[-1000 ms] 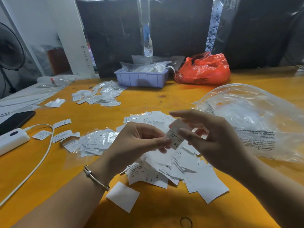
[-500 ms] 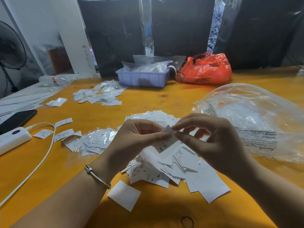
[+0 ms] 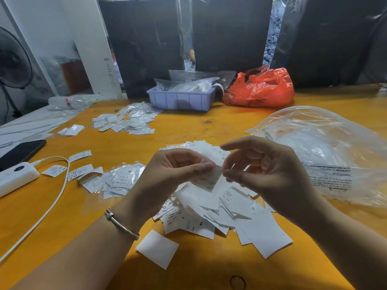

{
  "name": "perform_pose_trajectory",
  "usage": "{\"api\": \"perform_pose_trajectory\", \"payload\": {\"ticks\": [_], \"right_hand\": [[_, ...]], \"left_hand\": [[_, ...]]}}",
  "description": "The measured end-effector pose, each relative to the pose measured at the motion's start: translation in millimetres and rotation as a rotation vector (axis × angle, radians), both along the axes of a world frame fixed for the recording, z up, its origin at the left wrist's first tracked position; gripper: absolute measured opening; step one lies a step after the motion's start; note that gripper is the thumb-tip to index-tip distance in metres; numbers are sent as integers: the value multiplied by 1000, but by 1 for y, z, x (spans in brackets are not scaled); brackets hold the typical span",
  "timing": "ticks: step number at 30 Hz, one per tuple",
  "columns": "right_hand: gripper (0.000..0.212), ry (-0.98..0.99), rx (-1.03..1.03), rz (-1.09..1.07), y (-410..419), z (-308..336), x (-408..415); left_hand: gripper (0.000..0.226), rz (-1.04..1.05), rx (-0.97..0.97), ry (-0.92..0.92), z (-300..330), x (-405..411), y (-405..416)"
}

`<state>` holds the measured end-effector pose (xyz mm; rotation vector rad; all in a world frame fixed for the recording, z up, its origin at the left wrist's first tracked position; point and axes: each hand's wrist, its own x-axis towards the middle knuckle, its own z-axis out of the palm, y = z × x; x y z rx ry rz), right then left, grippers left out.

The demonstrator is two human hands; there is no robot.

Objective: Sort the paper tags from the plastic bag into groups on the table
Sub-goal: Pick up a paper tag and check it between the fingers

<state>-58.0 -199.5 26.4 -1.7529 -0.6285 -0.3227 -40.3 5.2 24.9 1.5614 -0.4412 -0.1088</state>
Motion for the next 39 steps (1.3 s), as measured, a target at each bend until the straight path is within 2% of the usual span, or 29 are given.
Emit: {"api": "perform_pose_trajectory", "payload": {"ticks": [3,8,12,17,21,24,28,31,34,36,39], "right_hand": [[29,-6,51,-39,-2,0,0],[26,-21,49,-84,-2,-2,2],[27,-63,23,-114,-3,-2,1],[29,-181,-108,-165,0,-4,-2],[30,-165,-95,-117,0,-3,-2],[28,-150,-59,-120,-1,-3,-1],[24,-86,-15,-139,-3,-3,1],[25,-86,-55,-224,-6,-5,5],[30,-113,-132,-302,-9,-4,9],[30,-111,-148,-326,-13,-4,11],[29,-121,-192,-372,-18,-4,16]], "left_hand": [[23,5,76,-12,-1,1,0],[23,24,93,-25,-2,2,0],[8,17,34,-57,-2,2,0],[16,-16,67,-104,-2,1,3],[4,-24,94,-112,-5,3,2],[6,3,120,-131,-5,5,4],[4,100,45,-100,-1,11,17],[13,228,25,-49,2,19,30],[15,450,137,-4,2,31,46],[10,566,326,-20,-2,39,61],[13,699,631,-88,-13,51,83]]}}
